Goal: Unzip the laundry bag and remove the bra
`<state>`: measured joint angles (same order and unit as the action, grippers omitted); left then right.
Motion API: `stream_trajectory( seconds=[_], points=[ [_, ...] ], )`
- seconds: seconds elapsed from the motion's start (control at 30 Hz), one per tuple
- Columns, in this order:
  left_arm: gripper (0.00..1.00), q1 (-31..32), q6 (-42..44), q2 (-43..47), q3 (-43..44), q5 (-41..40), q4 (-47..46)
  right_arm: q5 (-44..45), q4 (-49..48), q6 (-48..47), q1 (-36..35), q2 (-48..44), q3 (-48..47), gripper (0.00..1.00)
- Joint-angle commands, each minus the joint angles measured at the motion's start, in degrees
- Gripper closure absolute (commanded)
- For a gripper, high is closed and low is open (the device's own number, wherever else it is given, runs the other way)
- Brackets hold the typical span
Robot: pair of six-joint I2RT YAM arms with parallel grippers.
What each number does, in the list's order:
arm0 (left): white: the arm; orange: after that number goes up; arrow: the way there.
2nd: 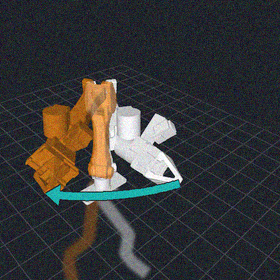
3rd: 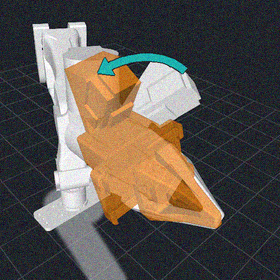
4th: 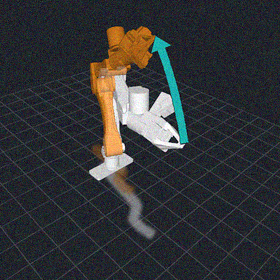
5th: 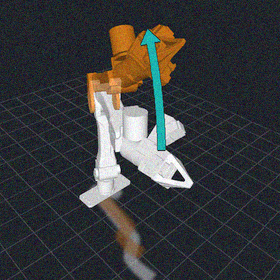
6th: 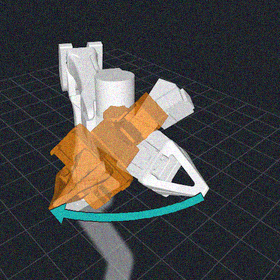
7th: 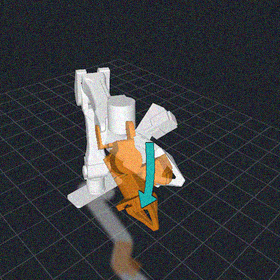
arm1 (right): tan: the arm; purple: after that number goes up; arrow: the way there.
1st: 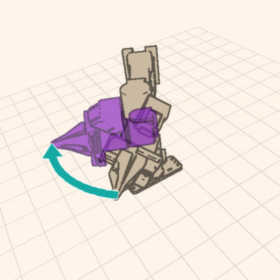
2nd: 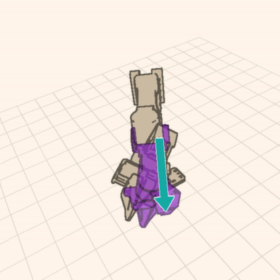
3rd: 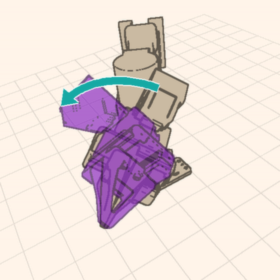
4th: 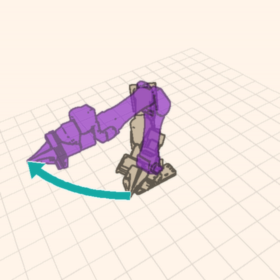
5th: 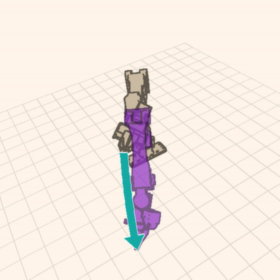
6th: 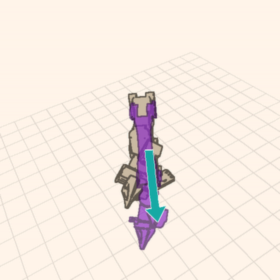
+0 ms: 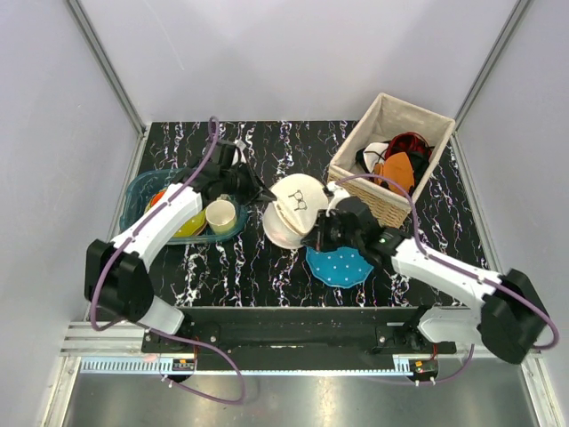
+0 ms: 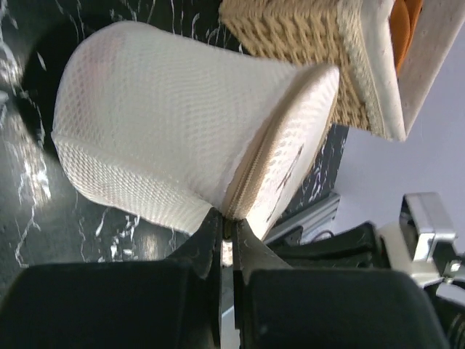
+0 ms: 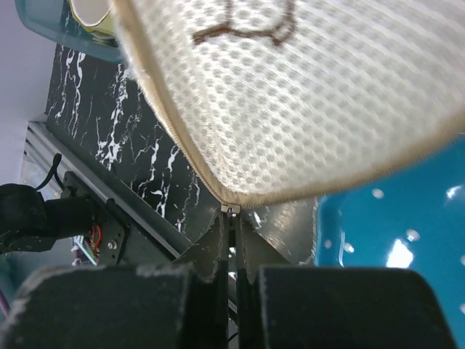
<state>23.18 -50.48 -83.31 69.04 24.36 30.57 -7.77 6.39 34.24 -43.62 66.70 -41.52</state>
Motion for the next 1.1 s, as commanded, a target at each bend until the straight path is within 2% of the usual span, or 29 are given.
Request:
stream_trajectory(
  seconds=[0.0,0.03,0.13,0.17,0.23,0.33,0.47,0.7,0.73,0.77,0.8,0.83,0.87,0.9,1.0,1.07],
  points=[
    [1.00,-1.82,3.71,-6.94,7.77,-4.85,-3.06,-6.47,0.20,1.79,-2.52,8.34,-7.86,1.00],
    [1.00,-1.82,4.24,-7.83,8.74,-3.54,-2.54,-6.47,0.29,2.23,-2.61,9.06,-8.92,1.00],
    [0.47,-1.56,6.88,-6.53,10.86,-1.34,-0.95,-4.19,0.11,4.17,-2.61,9.07,-10.25,1.00],
    [0.17,-1.47,7.23,-5.39,10.16,-1.68,-0.69,-2.36,-0.24,4.78,-2.61,8.11,-9.90,1.00],
    [0.05,-1.29,7.68,-0.64,9.11,-2.91,0.19,-0.76,-0.68,5.14,-2.61,7.14,-8.94,1.00],
    [0.03,-0.94,4.87,5.76,3.84,-3.18,0.46,0.56,-0.85,5.31,-2.61,6.34,-8.15,1.00],
    [0.03,0.99,-0.75,9.92,-7.74,-1.08,-7.42,-1.01,-3.66,6.45,-2.61,8.09,-7.26,1.00],
    [0.04,4.94,-4.80,6.41,-11.29,-0.80,-10.00,-3.39,-5.86,7.25,-2.61,11.70,-8.58,1.00],
    [0.08,5.12,-4.89,5.79,-11.20,-0.98,-10.26,-3.30,-5.95,7.25,-2.53,11.70,-8.58,1.00],
    [0.14,5.21,-5.15,5.27,-10.77,-1.24,-10.61,-3.22,-5.95,6.98,-2.61,11.79,-8.58,1.00],
    [0.24,5.21,-5.33,4.22,-10.42,-1.68,-10.62,-3.13,-5.26,6.89,-2.61,11.79,-8.67,1.00],
    [0.69,5.21,-5.16,3.86,-9.28,-1.94,-10.62,-2.95,-4.55,6.02,-2.61,11.79,-9.02,1.00],
    [0.90,5.12,-4.81,3.59,-8.40,-2.56,-9.05,-2.78,-3.59,5.23,-2.61,11.44,-9.19,1.00],
    [1.00,5.03,-4.37,3.59,-7.43,-5.87,-7.21,-2.34,-1.41,4.27,-2.70,11.09,-9.02,1.00],
    [1.00,3.89,-3.40,5.69,-4.70,-11.33,-2.71,2.05,3.25,1.19,-2.53,7.76,-6.75,1.00],
    [1.00,2.41,-2.18,6.49,-3.39,-12.14,-1.66,6.26,5.29,-0.48,-2.53,3.89,-4.90,1.00]
  ],
)
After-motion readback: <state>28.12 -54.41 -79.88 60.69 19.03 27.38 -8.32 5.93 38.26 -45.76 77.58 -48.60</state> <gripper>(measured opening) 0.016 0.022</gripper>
